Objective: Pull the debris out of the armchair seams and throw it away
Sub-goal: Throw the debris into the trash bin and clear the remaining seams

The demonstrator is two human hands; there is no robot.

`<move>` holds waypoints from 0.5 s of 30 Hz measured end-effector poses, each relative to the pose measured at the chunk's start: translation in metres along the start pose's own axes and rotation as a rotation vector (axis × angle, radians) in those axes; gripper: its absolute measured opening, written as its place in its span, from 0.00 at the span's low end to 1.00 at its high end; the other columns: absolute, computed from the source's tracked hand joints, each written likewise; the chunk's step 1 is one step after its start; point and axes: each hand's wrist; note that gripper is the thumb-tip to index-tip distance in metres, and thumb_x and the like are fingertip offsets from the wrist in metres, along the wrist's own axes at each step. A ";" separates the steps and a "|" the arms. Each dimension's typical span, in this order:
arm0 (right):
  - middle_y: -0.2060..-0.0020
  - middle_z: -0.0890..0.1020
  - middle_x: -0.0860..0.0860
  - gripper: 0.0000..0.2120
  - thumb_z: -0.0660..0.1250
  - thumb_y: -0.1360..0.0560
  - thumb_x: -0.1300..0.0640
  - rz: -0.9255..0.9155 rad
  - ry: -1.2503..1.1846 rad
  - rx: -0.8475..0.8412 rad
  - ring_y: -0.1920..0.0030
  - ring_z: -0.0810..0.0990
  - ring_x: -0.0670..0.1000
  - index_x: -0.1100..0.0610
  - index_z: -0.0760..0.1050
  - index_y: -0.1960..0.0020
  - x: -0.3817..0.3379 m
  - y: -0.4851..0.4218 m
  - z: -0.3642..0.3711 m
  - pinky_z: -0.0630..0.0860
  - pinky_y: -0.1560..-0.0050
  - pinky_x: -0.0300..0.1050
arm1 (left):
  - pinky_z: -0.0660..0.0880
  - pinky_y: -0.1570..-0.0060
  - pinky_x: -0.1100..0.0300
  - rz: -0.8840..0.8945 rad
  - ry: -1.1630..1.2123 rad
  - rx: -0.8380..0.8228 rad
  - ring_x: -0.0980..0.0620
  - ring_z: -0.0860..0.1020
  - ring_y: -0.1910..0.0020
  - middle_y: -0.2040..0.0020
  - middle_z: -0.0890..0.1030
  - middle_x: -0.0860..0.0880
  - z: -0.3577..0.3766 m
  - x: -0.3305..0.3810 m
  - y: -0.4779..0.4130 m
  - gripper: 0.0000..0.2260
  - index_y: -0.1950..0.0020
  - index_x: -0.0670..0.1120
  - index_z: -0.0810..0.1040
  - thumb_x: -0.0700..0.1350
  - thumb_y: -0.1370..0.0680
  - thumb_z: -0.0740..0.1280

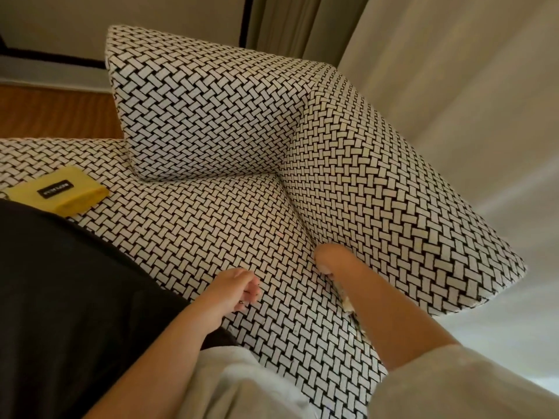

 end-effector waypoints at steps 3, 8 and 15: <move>0.52 0.76 0.55 0.17 0.58 0.24 0.66 -0.063 -0.009 0.067 0.59 0.73 0.50 0.64 0.69 0.36 0.003 0.005 0.001 0.76 0.58 0.41 | 0.72 0.58 0.59 0.001 -0.001 -0.010 0.52 0.77 0.59 0.57 0.81 0.46 -0.001 -0.002 0.000 0.10 0.50 0.42 0.77 0.46 0.21 0.59; 0.64 0.75 0.48 0.08 0.59 0.22 0.61 -0.389 -0.584 0.006 0.65 0.72 0.45 0.59 0.75 0.48 0.002 0.039 -0.008 0.70 0.63 0.37 | 0.74 0.51 0.58 0.001 0.030 -0.133 0.52 0.80 0.50 0.48 0.80 0.49 -0.001 0.003 0.002 0.12 0.43 0.47 0.74 0.51 0.21 0.59; 0.69 0.76 0.47 0.08 0.61 0.23 0.62 -0.684 -0.949 -0.207 0.72 0.71 0.43 0.54 0.72 0.45 -0.029 0.073 0.020 0.68 0.70 0.32 | 0.76 0.56 0.59 0.012 0.142 -0.289 0.50 0.79 0.52 0.45 0.80 0.45 -0.003 0.005 0.006 0.16 0.40 0.47 0.74 0.54 0.21 0.57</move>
Point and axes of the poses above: each hand's wrist, its own y-axis away from the middle knuckle, its own z-axis out of the palm, x = y × z
